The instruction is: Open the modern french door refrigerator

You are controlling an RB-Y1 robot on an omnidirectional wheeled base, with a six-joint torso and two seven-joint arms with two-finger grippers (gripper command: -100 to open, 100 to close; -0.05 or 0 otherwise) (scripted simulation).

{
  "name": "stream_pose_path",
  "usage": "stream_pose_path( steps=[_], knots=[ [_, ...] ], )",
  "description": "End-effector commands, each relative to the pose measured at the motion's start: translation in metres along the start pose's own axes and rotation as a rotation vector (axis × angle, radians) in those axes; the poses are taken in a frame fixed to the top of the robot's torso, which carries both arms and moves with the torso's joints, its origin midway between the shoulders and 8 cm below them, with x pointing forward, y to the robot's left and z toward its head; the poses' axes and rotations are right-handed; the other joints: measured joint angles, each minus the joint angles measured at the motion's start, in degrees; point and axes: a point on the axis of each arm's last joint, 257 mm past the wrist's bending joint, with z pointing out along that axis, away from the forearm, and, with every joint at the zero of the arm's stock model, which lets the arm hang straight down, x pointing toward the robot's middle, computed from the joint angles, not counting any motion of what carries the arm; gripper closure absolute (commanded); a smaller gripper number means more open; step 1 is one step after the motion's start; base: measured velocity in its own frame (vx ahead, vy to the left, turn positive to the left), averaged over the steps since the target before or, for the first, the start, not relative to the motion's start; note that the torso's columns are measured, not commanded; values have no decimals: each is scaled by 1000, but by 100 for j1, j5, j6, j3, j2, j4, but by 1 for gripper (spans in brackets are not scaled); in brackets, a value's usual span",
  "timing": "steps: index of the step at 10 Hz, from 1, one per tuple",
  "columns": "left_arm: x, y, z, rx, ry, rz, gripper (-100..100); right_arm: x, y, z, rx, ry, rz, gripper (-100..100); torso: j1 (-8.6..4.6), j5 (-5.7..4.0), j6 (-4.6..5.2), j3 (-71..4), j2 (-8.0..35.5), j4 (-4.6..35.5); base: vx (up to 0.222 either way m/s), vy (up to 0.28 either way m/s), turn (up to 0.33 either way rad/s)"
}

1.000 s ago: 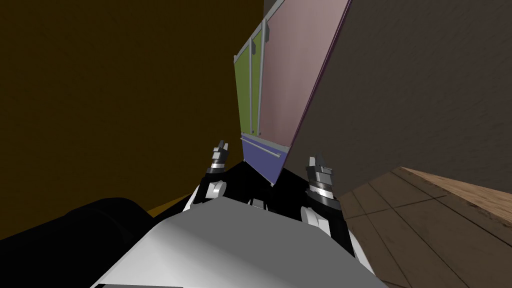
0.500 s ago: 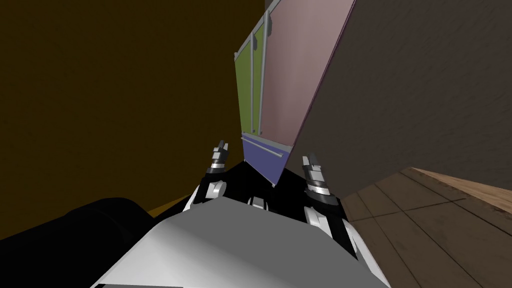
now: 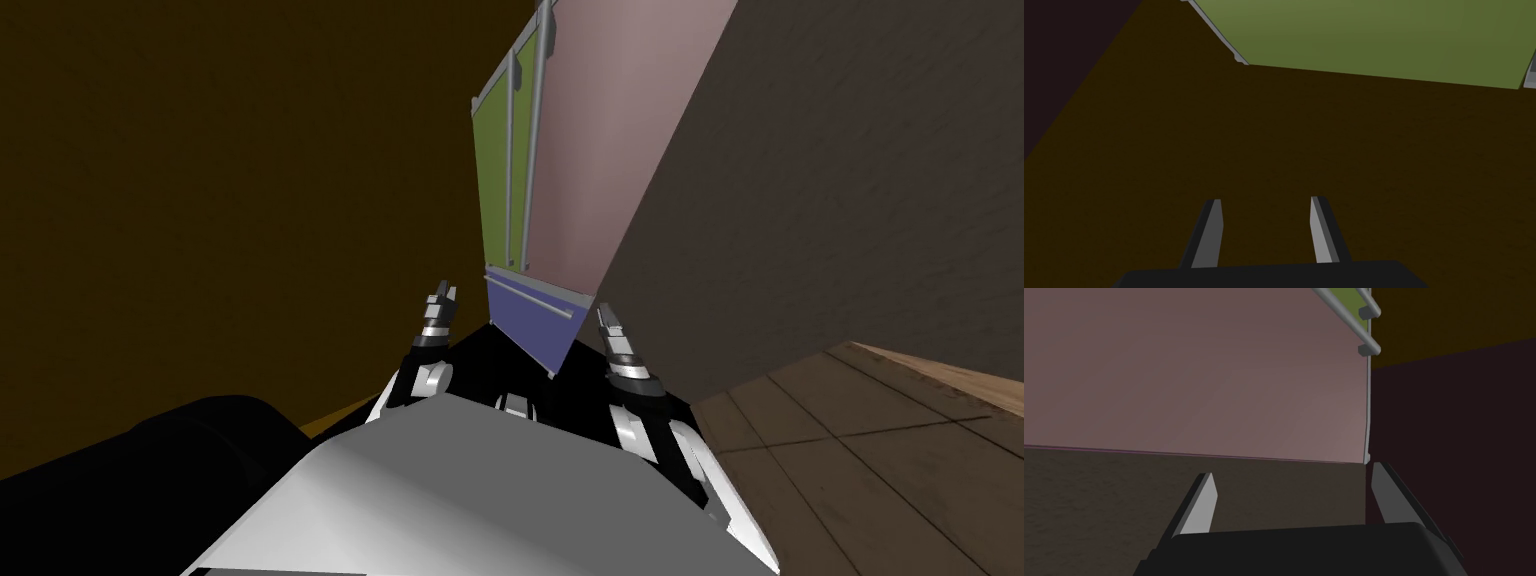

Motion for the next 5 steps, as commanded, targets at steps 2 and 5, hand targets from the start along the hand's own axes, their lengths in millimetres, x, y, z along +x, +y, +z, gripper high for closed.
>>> stream_pose_path(
  steps=[2, 5],
  knots=[
    [0, 0, 0, 0, 0, 0, 0, 11, 0, 7, -22, 47, -84, -100, -6, -1, 0, -5, -7, -2, 64, 62, 4],
    [0, 0, 0, 0, 0, 0, 0, 20, -2, 17, -51, 84, -163, -100, -4, 0, 1, 1, 3, 0, 49, 72, 4]
  ],
)
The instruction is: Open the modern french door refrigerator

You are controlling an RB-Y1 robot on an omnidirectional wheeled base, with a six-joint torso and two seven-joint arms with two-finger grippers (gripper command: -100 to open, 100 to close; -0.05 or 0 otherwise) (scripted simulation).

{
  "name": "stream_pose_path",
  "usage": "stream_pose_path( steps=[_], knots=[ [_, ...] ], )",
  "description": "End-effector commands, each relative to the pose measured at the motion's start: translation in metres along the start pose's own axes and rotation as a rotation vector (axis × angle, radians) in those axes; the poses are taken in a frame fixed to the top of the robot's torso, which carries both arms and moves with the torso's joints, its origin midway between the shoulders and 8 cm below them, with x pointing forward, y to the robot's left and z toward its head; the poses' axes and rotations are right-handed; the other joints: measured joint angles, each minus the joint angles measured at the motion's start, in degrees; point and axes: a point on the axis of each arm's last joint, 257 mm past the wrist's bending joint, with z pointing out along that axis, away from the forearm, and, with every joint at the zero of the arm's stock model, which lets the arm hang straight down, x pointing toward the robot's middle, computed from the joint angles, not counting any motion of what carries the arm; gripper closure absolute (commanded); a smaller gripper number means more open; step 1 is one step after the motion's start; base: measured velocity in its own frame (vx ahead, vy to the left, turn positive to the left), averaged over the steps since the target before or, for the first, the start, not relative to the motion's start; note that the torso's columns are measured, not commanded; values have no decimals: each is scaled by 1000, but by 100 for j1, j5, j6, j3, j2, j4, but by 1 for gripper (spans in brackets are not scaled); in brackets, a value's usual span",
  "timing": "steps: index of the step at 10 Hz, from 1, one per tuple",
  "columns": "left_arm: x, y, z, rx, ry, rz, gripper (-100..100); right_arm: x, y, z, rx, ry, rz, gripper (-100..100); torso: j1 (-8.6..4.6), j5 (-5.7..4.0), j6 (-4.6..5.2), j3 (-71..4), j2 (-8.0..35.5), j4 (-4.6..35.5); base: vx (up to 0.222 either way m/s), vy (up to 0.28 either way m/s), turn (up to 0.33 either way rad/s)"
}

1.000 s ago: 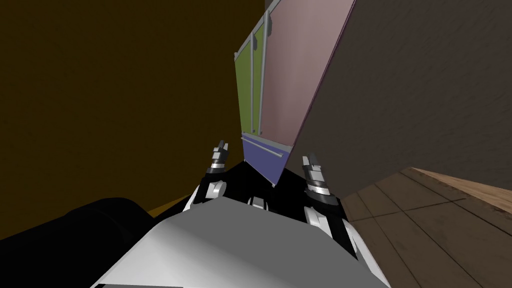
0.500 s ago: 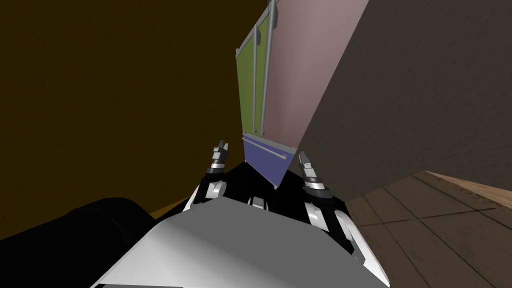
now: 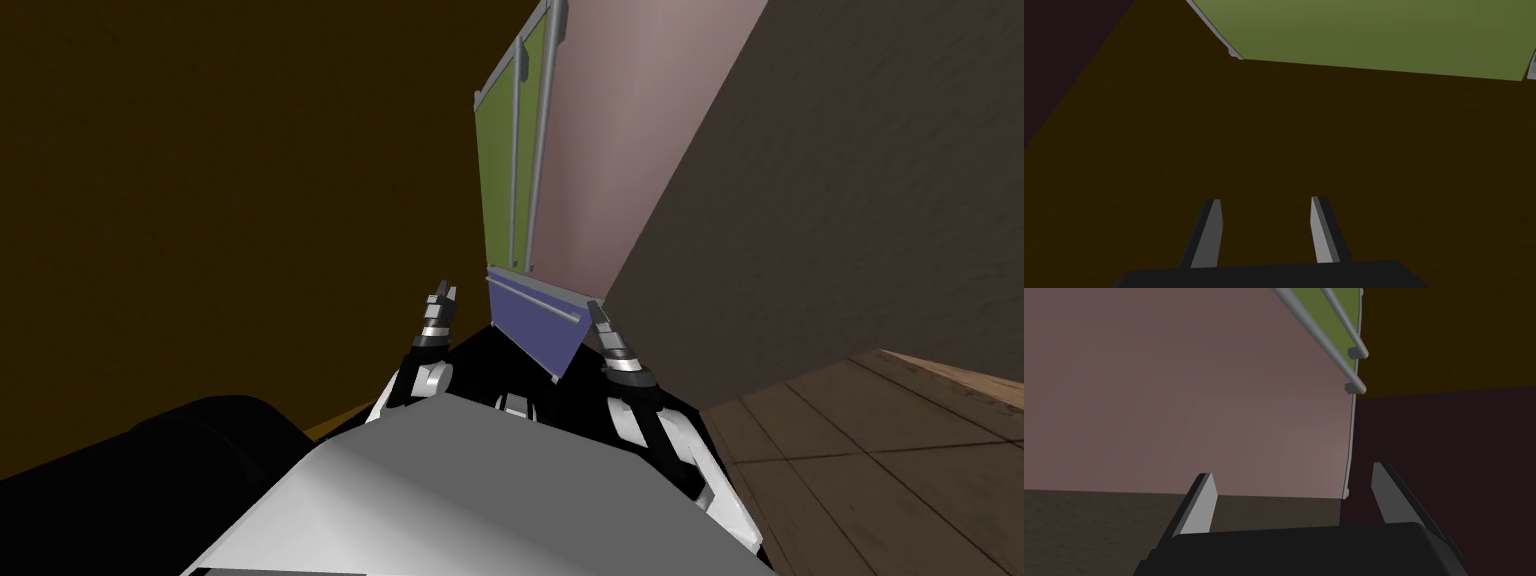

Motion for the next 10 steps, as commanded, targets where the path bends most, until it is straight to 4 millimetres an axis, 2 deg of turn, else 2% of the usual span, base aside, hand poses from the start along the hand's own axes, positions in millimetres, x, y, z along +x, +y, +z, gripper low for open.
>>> stream_pose_path(
  steps=[1, 10],
  knots=[
    [0, 0, 0, 0, 0, 0, 0, 7, 0, 7, -17, 28, -61, -100, 1, 0, -1, -4, -7, -2, 49, 61, 3],
    [0, 0, 0, 0, 0, 0, 0, 29, -3, 36, -88, 117, -299, -100, -3, -1, 0, -2, -2, -1, 63, 73, 5]
  ],
)
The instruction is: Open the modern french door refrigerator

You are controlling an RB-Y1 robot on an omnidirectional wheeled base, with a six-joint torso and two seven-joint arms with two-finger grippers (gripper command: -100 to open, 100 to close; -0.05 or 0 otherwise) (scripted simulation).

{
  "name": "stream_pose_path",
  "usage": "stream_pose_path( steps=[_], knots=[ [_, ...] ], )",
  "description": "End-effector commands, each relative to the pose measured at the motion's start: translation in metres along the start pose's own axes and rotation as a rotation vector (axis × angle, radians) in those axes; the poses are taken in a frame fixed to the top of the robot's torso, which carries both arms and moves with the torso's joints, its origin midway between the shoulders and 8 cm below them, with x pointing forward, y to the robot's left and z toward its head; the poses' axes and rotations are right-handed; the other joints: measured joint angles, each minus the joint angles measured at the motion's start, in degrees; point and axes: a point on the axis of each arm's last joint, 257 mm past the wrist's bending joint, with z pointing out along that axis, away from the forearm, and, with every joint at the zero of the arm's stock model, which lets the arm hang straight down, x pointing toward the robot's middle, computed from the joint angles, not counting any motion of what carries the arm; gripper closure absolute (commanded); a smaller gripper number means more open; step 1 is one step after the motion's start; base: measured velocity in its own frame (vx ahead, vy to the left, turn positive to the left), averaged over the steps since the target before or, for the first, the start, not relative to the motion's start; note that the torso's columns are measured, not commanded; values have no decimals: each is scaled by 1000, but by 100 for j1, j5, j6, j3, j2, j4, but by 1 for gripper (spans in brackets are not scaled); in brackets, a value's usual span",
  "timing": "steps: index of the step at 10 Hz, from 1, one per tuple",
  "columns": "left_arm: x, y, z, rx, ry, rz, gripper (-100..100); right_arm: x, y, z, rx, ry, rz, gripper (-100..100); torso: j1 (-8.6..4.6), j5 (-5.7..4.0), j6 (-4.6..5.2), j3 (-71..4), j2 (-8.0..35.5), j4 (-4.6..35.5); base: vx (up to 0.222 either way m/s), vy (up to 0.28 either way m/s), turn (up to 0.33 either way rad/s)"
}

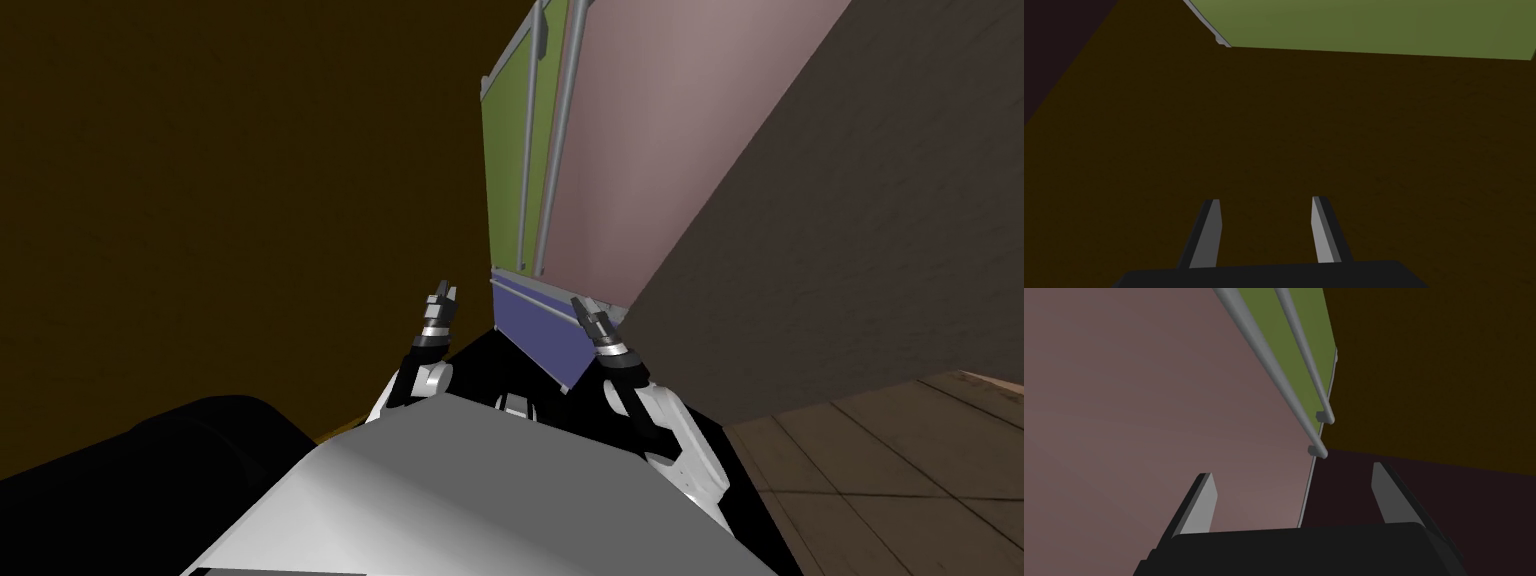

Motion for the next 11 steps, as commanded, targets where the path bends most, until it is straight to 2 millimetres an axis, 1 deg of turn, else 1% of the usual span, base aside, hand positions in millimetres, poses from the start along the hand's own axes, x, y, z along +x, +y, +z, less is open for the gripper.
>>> stream_pose_path(
  steps=[1, 2, 4, 5, 6, 7, 8, 9, 10, 11],
  knots=[
    [0, 0, 0, 0, 0, 0, 0, 6, 0, 7, -15, 27, -70, -100, 2, 0, -1, -2, -4, 0, 59, 59, 5],
    [0, 0, 0, 0, 0, 0, 0, 8, -1, 14, -28, 34, -98, -100, -1, 0, 0, -1, -2, -1, 71, 67, 9],
    [0, 0, 0, 0, 0, 0, 0, 12, -1, 13, -27, 52, -135, -100, 0, 0, 0, -1, -1, -1, 41, 44, 2],
    [0, 0, 0, 0, 0, 0, 0, 14, -3, 19, -39, 64, -171, -100, -7, -2, 0, 5, 7, 2, 46, 57, 9],
    [0, 0, 0, 0, 0, 0, 0, 17, -3, 19, -38, 75, -194, -100, 5, 0, -1, 1, -1, 1, 49, 60, 7],
    [0, 0, 0, 0, 0, 0, 0, 19, -5, 25, -49, 85, -226, -100, 6, 2, 0, -2, -4, -1, 63, 71, 13],
    [0, 0, 0, 0, 0, 0, 0, 22, -6, 24, -48, 97, -252, -100, 9, 2, -1, -6, -11, -2, 56, 56, 7],
    [0, 0, 0, 0, 0, 0, 0, 24, -9, 30, -59, 108, -283, -100, 1, 0, 0, -4, -6, -2, 51, 55, 16],
    [0, 0, 0, 0, 0, 0, 0, 27, -10, 29, -57, 121, -311, -100, -1, -1, -1, -1, -3, 0, 51, 50, 8],
    [0, 0, 0, 0, 0, 0, 0, 29, -13, 34, -67, 134, -344, -100, -2, -1, 0, 0, -1, 0, 63, 73, 14]
  ],
)
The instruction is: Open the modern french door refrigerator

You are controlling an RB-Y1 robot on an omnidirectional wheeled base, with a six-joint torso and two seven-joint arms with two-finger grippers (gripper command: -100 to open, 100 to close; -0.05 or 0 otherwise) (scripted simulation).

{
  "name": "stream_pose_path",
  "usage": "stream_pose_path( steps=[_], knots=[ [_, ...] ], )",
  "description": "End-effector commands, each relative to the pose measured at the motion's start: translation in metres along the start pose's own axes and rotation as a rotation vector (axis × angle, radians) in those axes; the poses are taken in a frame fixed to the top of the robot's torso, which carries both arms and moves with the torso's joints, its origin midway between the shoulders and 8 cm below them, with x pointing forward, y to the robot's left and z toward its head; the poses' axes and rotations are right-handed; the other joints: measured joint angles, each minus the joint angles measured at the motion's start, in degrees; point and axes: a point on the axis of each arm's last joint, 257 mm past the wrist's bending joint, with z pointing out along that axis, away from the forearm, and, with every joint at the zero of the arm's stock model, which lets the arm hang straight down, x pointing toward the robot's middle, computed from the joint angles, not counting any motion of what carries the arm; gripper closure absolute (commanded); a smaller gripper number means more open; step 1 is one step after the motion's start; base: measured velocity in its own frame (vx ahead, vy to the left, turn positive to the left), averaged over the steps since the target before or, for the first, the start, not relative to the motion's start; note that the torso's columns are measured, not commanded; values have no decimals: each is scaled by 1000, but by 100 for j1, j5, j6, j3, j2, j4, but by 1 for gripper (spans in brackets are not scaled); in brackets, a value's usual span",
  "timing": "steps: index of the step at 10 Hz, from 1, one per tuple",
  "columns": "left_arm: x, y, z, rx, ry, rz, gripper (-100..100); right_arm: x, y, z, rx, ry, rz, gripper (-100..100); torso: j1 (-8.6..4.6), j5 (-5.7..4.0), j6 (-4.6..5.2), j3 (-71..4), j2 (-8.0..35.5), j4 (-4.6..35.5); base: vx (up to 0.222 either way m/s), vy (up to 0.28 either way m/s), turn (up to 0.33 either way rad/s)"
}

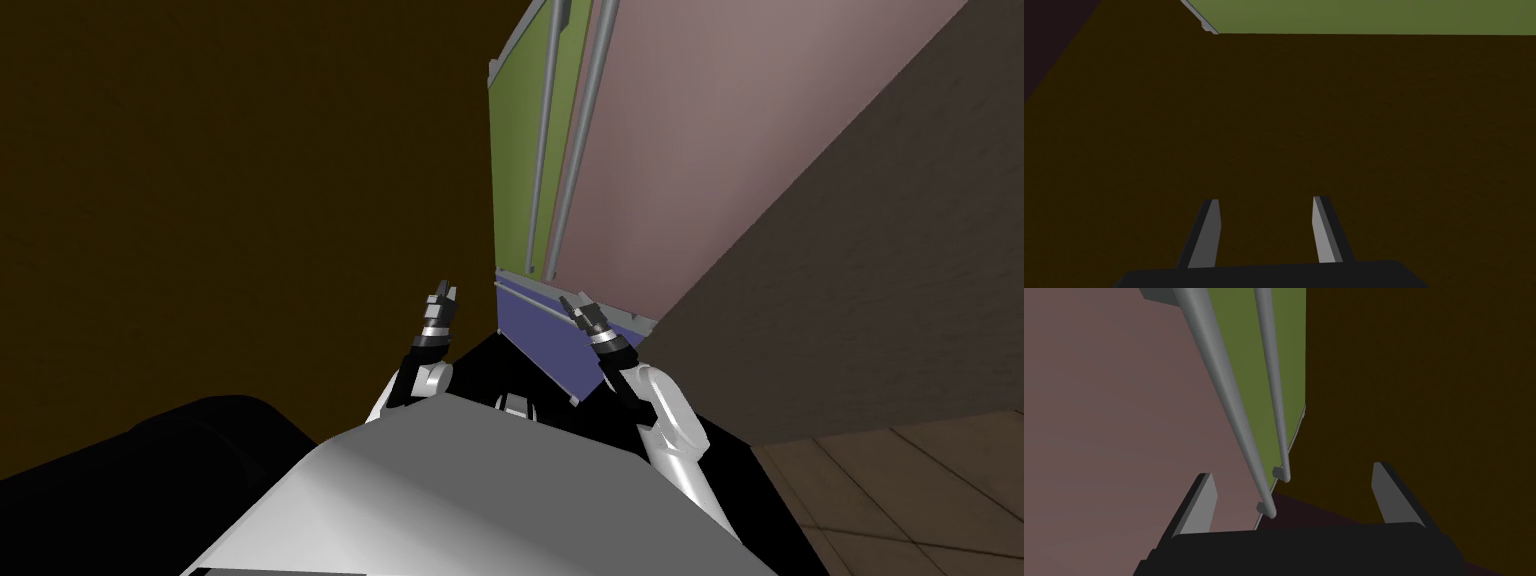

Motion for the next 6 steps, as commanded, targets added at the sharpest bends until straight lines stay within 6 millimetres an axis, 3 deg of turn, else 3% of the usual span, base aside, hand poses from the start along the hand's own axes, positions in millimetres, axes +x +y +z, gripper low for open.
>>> stream_pose_path(
  steps=[1, 6],
  knots=[
    [0, 0, 0, 0, 0, 0, 0, 8, -4, 6, -10, 36, -80, -100, 9, 2, -1, -2, -4, -1, 52, 54, 7],
    [0, 0, 0, 0, 0, 0, 0, 21, -14, 14, -24, 97, -211, -100, 2, 0, -1, 3, 4, 2, 37, 33, 12]
  ],
)
